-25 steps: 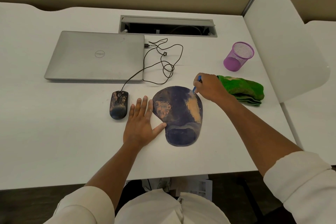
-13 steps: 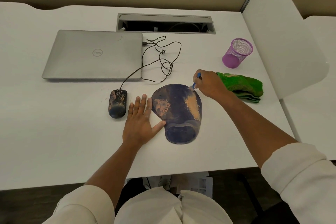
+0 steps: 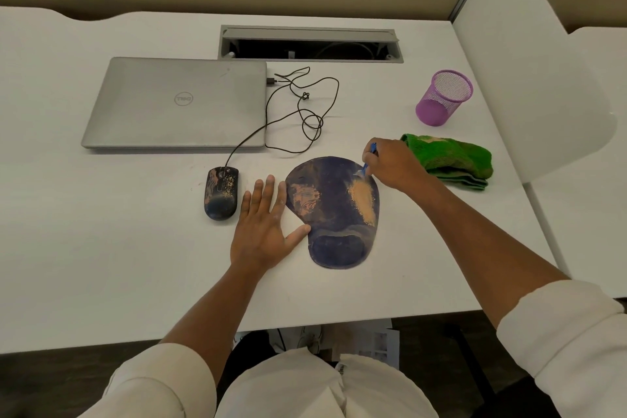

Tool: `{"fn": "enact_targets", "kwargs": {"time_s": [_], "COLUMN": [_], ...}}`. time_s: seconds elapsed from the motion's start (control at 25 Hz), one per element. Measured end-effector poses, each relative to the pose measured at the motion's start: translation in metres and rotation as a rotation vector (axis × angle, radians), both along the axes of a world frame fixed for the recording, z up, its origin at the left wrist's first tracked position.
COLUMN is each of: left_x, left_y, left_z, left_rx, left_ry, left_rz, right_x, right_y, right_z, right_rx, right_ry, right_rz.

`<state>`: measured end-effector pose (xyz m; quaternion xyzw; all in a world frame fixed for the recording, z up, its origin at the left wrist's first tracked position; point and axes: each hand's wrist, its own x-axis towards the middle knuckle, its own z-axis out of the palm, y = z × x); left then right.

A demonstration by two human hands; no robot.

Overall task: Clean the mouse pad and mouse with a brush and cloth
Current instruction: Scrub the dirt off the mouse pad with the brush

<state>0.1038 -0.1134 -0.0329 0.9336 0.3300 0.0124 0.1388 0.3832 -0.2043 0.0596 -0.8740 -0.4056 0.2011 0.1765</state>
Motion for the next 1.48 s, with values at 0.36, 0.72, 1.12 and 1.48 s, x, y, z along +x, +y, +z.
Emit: {"fn": "enact_targets", "kwargs": {"time_s": [0.36,0.72,1.12,1.48], "left_x": [0.000,0.000,-0.001,-0.001], "left_y": [0.000,0.000,0.000,0.001], "left_z": [-0.002,-0.001,0.001,-0.003], "left_rx": [0.034,0.020,0.011,0.028], "left_ry": [0.021,0.012,0.024,0.018], "left_rz": [-0.008,-0.003,-0.005,-0.005], "right_x": [0.002,-0.006,-0.014,-0.016], "right_y": [-0.004,-0.007,0.002,-0.005], "right_z": [-0.001,-0.006,-0.001,0.007], "right_rx": [0.066,0.089,0.117,0.073], "right_ry": [0.022,0.036,0.051,0.002], "right_rz": [-0.030,-0.018,0.007,-0.024]}}
